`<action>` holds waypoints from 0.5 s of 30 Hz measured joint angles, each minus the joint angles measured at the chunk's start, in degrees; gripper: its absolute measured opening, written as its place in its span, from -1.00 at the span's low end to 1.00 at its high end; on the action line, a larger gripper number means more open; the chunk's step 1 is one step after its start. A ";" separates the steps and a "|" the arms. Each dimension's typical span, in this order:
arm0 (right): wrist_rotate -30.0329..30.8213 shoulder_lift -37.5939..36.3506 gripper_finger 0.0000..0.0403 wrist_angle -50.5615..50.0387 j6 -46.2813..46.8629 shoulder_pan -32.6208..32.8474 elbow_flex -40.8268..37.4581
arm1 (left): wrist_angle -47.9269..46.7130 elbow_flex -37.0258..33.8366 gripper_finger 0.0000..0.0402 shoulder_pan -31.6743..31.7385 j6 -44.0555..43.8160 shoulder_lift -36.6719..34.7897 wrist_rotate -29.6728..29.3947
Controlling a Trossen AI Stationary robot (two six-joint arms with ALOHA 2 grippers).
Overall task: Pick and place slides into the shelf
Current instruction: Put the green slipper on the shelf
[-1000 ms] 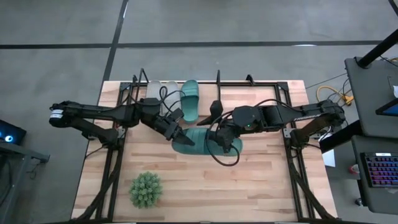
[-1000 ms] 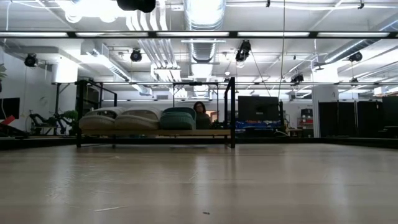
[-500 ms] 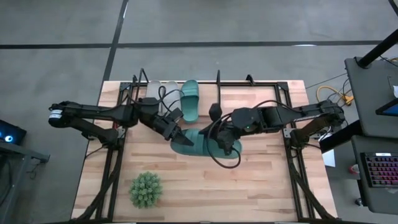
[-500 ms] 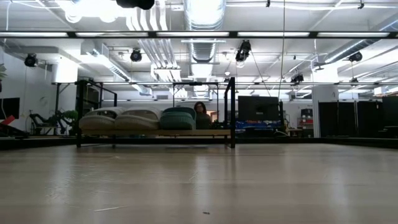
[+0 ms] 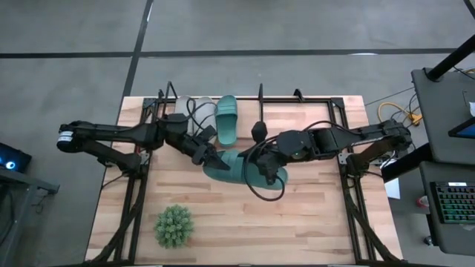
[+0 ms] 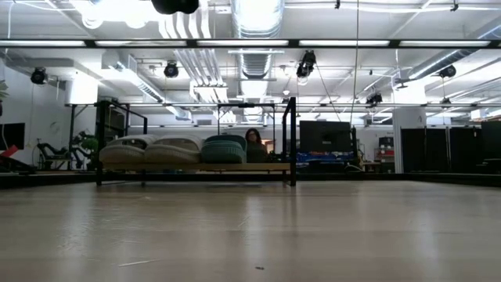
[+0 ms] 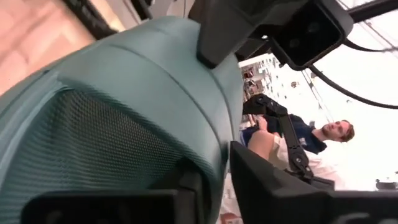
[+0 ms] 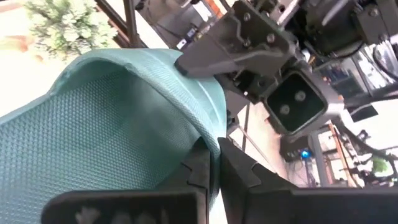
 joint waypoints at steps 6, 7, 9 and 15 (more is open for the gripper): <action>1.98 -0.24 -0.95 -0.14 1.71 -0.16 0.00 | -0.38 -0.33 -0.50 2.54 4.40 -1.25 0.27; 2.74 -0.24 -0.96 -0.42 1.70 -0.18 0.00 | -0.40 -0.35 -0.47 3.10 5.14 -1.46 0.33; 3.83 -0.24 -0.96 -0.95 1.82 -0.18 0.07 | -0.53 -0.40 -0.42 4.27 7.28 -1.92 0.48; 7.50 -0.38 -0.96 -0.89 2.95 -0.26 0.09 | -0.87 -0.72 -0.37 7.83 14.64 -4.38 0.52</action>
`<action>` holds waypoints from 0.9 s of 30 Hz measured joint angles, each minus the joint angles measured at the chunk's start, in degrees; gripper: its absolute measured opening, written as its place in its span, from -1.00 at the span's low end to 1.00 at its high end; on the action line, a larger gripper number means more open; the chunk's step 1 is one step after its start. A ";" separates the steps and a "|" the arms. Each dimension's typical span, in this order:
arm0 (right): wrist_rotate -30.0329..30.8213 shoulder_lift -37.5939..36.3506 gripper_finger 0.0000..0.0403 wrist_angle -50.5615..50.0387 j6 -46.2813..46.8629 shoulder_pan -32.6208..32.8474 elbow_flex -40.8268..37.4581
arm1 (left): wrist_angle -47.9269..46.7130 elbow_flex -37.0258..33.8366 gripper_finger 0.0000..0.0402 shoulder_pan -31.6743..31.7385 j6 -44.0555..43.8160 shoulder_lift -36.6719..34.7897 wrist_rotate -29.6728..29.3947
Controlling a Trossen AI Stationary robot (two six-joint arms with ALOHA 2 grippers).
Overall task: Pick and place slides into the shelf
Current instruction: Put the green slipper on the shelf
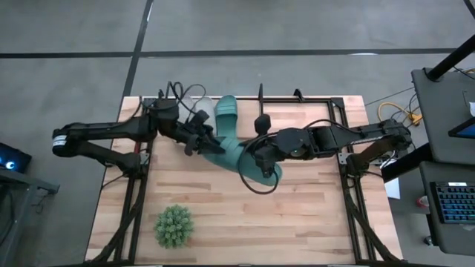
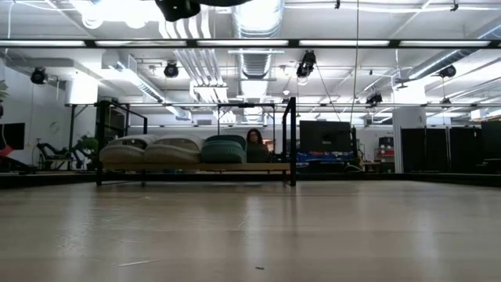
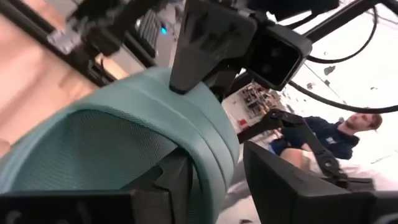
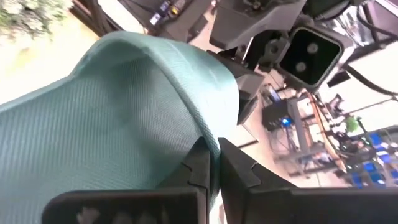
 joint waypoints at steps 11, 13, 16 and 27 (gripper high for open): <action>4.37 -0.13 -0.96 -0.97 4.47 0.01 2.98 | -4.81 -0.50 -0.37 4.81 8.73 -3.23 0.57; 4.90 -0.23 -0.96 -1.12 5.25 0.02 3.95 | -4.96 -0.50 -0.37 5.72 9.45 -3.29 0.61; 6.54 -0.17 -0.96 -2.64 5.56 0.00 5.05 | -6.41 -0.50 -0.37 7.07 12.47 -3.61 0.11; 11.30 -0.19 -0.96 -8.46 14.10 -0.11 7.75 | -12.05 -0.50 -0.37 12.72 27.89 -8.92 -6.80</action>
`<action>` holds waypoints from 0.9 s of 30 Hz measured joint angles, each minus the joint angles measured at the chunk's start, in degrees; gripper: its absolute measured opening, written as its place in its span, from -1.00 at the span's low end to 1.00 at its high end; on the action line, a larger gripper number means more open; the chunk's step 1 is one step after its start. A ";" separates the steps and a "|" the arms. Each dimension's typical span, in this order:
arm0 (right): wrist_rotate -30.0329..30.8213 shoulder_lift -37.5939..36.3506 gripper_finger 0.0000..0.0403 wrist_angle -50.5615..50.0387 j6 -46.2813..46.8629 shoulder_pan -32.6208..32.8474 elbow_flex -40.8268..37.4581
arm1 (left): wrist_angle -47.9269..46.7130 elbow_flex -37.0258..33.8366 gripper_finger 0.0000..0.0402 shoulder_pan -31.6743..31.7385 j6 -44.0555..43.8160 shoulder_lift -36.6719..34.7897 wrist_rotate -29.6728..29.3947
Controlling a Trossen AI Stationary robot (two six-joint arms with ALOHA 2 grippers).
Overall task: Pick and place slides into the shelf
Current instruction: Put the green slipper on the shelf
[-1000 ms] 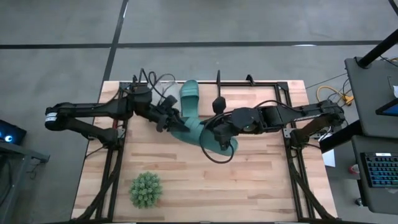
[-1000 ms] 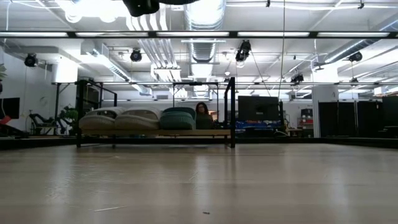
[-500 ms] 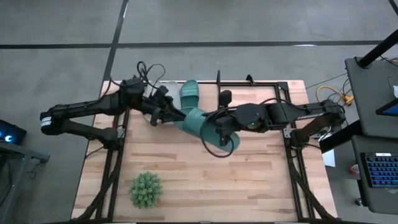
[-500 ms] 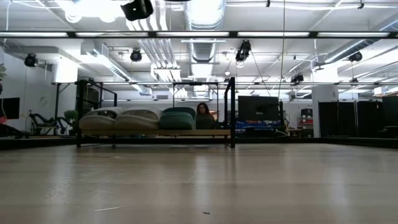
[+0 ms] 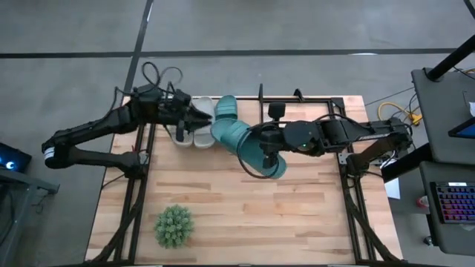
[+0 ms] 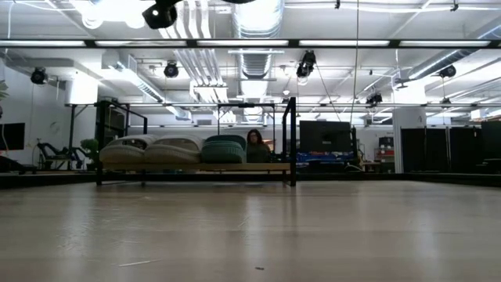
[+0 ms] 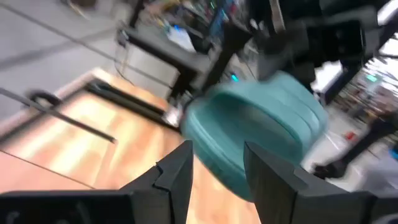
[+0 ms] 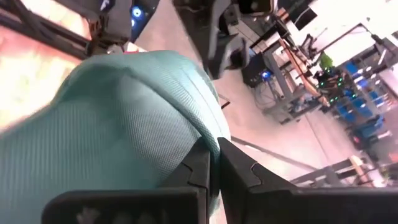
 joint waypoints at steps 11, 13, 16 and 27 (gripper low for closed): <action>7.05 -0.04 -0.96 -0.35 13.53 -0.38 1.31 | 0.01 0.80 -0.37 2.79 9.15 -13.23 -7.82; 8.52 0.10 -0.96 -0.26 16.15 -0.66 0.85 | -0.03 0.55 -0.37 2.79 9.53 -15.29 -10.62; 13.20 0.90 -0.96 -0.20 19.80 -1.18 0.11 | -0.05 0.00 -0.37 2.79 10.01 -17.24 -13.04; 20.49 8.41 -0.96 2.85 22.83 -7.28 -0.16 | -8.09 -0.59 -0.38 2.79 10.66 -22.39 -13.44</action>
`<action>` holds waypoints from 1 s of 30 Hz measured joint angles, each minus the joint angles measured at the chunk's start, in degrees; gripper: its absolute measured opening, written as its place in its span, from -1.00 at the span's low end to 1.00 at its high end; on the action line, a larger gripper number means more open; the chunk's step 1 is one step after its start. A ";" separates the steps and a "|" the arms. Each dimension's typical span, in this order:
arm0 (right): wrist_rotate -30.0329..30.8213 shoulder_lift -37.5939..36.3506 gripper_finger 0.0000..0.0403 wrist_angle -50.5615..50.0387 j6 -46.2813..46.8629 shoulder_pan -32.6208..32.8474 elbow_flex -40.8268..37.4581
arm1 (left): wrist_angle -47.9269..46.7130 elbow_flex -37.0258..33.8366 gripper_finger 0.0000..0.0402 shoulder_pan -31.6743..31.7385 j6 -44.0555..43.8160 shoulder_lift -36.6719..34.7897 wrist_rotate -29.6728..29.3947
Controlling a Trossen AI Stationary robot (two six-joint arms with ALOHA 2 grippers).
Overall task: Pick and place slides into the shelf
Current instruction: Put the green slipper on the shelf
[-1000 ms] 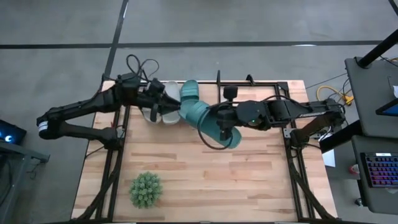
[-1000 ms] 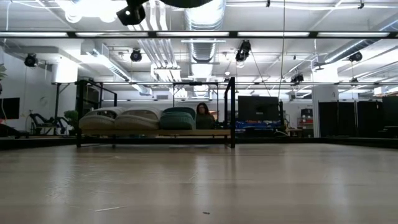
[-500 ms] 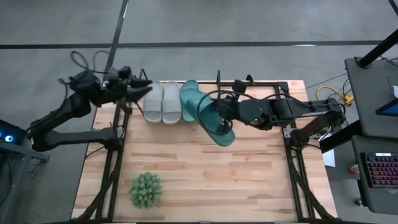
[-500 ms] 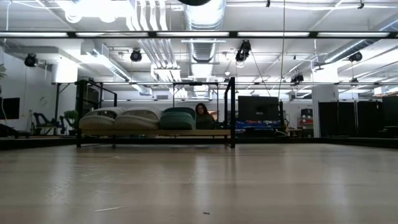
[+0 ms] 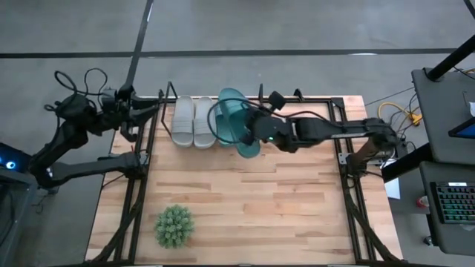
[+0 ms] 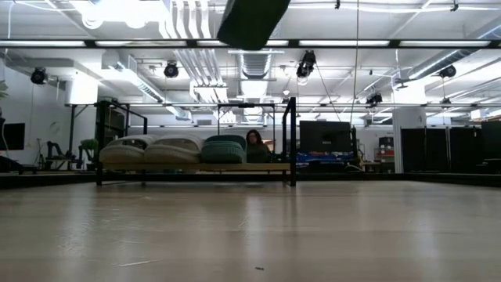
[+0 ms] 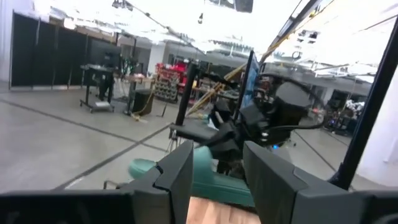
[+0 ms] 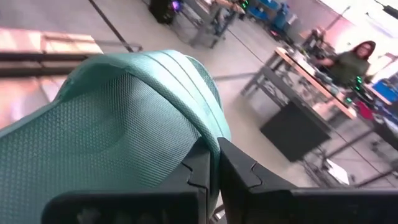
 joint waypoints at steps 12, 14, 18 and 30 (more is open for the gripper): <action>4.20 8.44 -0.96 3.51 7.31 -8.18 -0.09 | -5.64 -0.30 -0.38 0.00 -0.02 -5.21 -0.20; 4.81 9.36 -0.96 4.28 5.66 -9.10 -0.09 | -5.58 -0.30 -0.38 0.00 0.30 -5.78 -0.20; 4.85 11.27 -0.96 4.51 3.38 -10.48 -0.06 | -5.67 -0.32 -0.38 0.00 0.40 -6.66 -0.24; 4.68 14.59 -0.96 3.91 -3.72 -13.90 -0.09 | -11.58 -0.35 -0.38 0.00 0.37 -7.90 -1.34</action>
